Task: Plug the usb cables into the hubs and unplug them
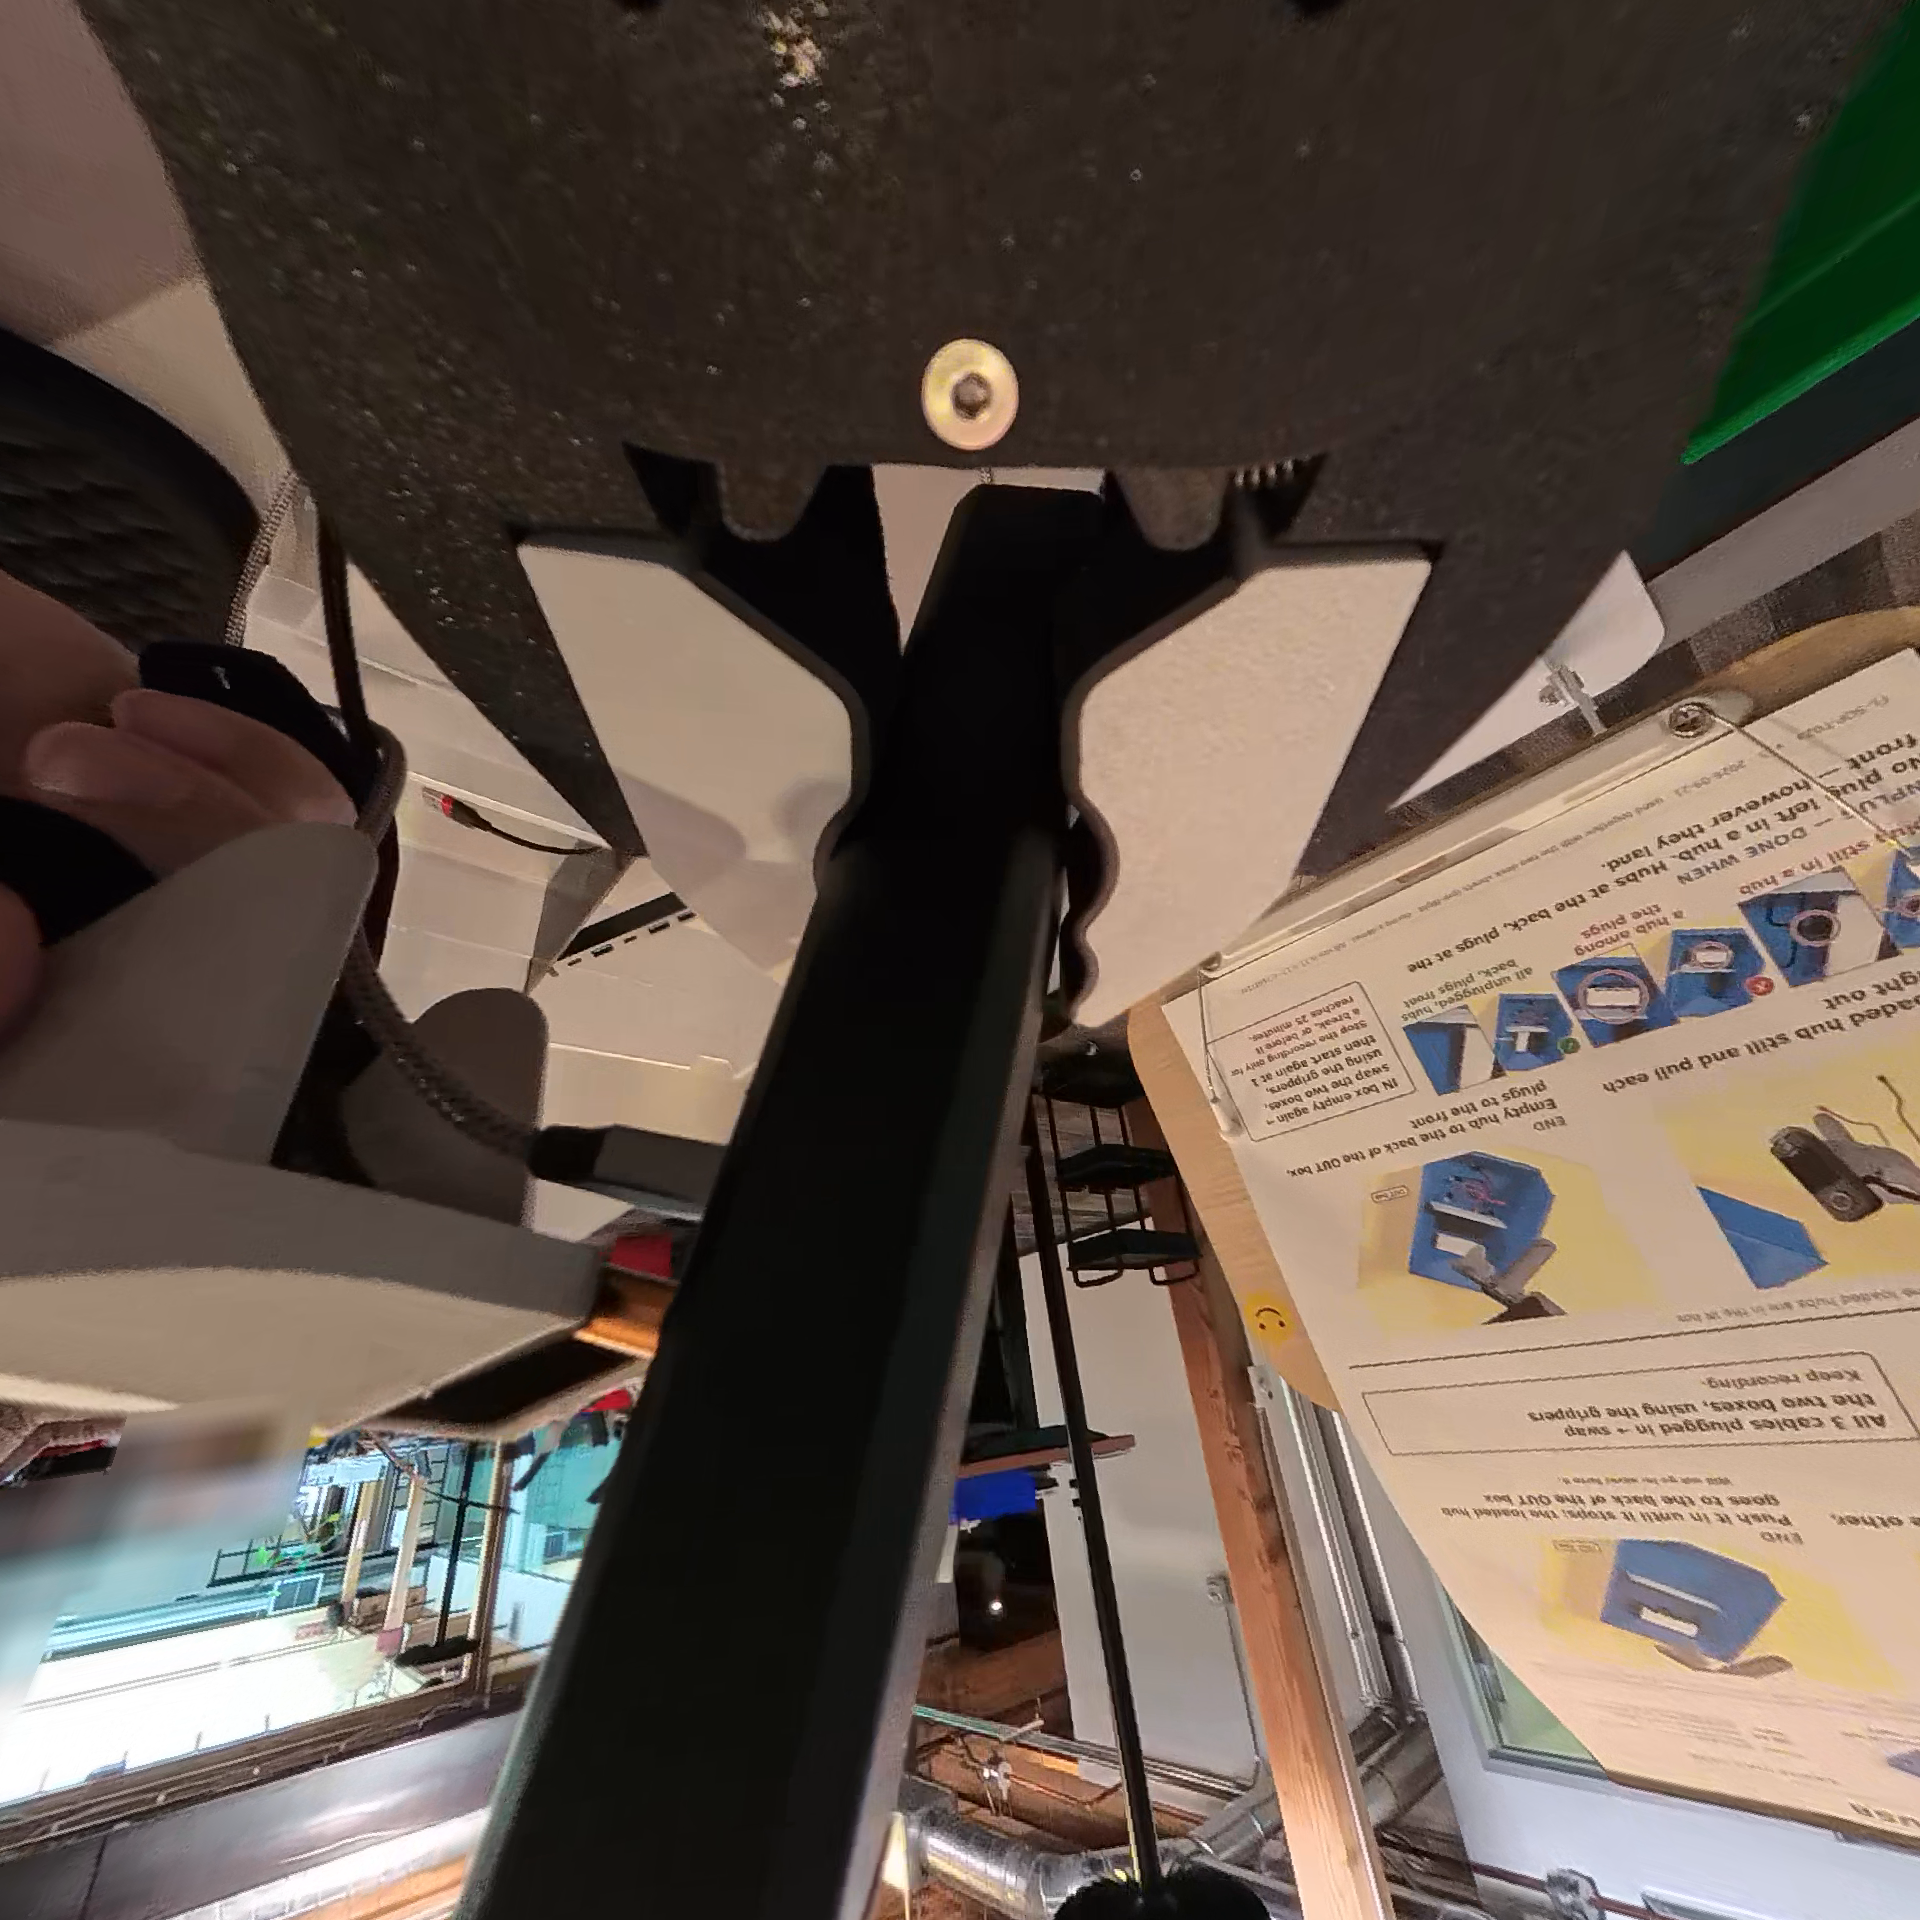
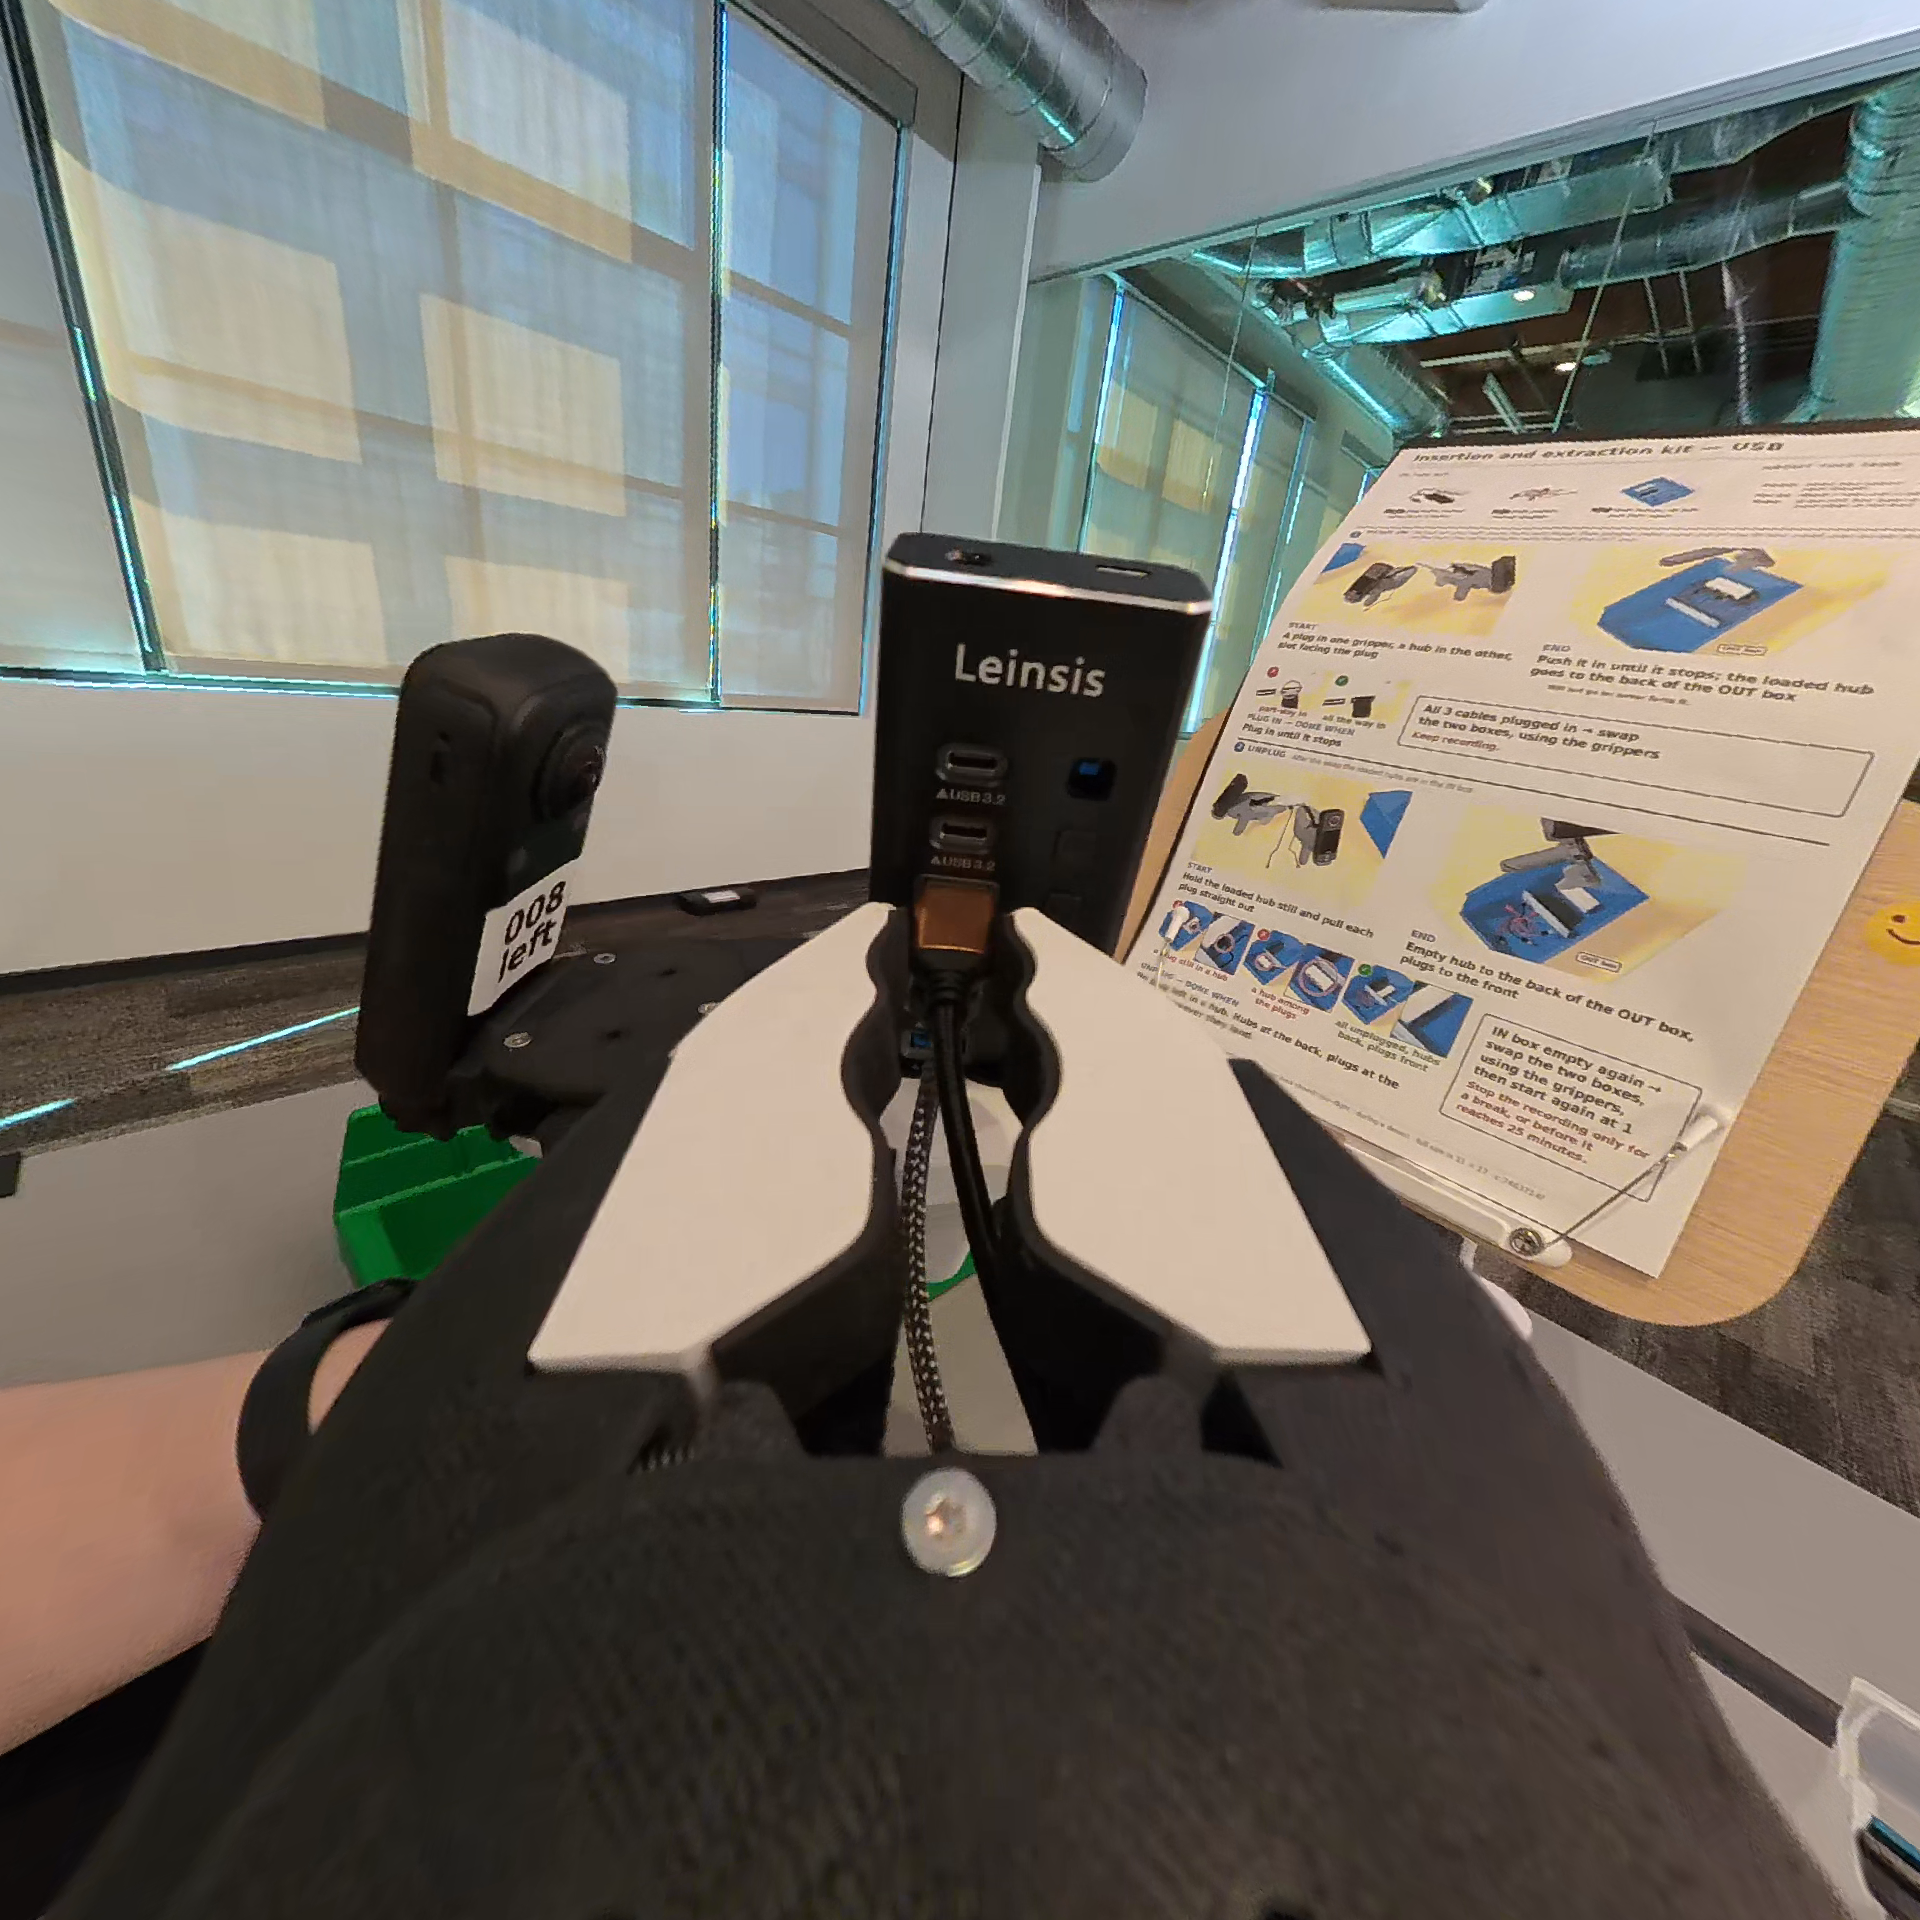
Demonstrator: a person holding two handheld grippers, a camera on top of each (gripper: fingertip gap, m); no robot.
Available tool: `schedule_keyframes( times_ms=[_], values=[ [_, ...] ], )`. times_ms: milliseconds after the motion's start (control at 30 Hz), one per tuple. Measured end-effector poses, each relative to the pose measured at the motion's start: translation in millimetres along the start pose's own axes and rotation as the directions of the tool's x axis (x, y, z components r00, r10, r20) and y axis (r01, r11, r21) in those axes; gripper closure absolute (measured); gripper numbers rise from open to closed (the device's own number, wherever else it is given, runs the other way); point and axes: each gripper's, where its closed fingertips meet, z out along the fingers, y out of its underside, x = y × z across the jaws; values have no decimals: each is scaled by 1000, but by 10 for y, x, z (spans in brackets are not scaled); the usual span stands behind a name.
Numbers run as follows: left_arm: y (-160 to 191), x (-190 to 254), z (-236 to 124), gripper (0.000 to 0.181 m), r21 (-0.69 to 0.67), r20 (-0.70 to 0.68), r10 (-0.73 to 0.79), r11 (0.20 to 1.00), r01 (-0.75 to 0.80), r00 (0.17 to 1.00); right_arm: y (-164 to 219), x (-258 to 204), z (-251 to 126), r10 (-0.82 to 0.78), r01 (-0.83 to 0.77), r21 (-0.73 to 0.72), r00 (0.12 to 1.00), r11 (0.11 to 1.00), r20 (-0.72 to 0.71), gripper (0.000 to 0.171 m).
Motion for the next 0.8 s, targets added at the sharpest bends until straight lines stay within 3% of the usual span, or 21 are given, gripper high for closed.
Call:
schedule_keyframes(
  times_ms=[33,167,300,533,800],
  values=[
    [-4,2,0,149,1,-4,3,1000,-3,1000,-3,-2,-3,-7,7,0,1000,1000,-4,155],
    [-60,36,-24,149,8,-49,29,1000,-29,998,-48,-39,-21,-138,139,-12,990,990,11,155],
    [-70,-47,-37,148,-28,21,85,996,-84,996,-45,-14,-19,-36,36,-20,999,999,19,155],
    [-7,-163,-21,145,-83,50,51,995,-46,997,22,21,40,54,-54,1,997,999,-54,154],
    [-90,-45,-50,146,-78,-38,59,995,-61,998,-69,-35,-19,-89,91,-34,994,995,57,155]
  ],
)
